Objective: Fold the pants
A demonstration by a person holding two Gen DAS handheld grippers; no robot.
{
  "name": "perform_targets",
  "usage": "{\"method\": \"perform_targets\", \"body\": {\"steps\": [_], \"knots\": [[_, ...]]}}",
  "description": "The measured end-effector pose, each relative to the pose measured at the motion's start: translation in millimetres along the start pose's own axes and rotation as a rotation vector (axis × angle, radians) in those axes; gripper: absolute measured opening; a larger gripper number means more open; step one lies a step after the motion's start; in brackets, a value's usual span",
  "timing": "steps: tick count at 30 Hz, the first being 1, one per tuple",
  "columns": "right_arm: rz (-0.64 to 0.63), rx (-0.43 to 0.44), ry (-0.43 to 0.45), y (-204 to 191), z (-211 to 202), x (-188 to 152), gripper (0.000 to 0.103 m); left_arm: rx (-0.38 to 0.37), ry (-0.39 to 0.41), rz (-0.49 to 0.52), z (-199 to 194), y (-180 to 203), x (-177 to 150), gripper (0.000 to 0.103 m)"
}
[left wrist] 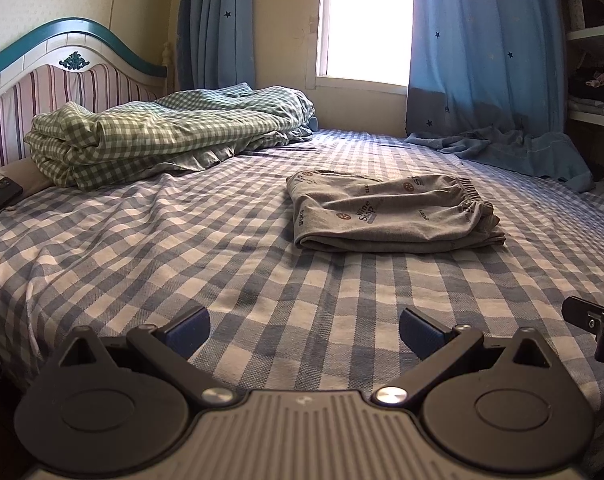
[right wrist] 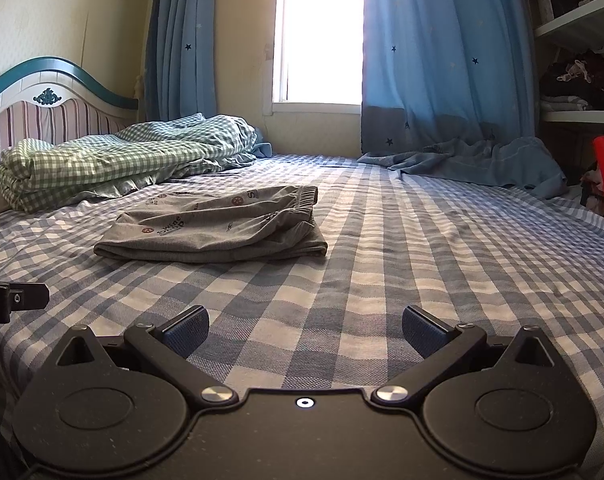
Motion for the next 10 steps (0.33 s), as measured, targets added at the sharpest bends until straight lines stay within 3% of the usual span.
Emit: {"method": "perform_targets", "body": {"steps": [10], "knots": [[-0.017,0.006,-0.003,-4.8,-0.3,0.6,0.102,-0.003,0.006,-0.012,-0.3,-5.3,-0.7,0.103]]}}
Point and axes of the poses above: each gripper's, at about its wrist camera, not at the fingertips, and z roughly the way its jaws point, y to its right, x to its top, the point moved 7 cm from there along z, roughly the way its jaws point, and after that the axes turned 7 degrees about -x, right-handed, at the moved point
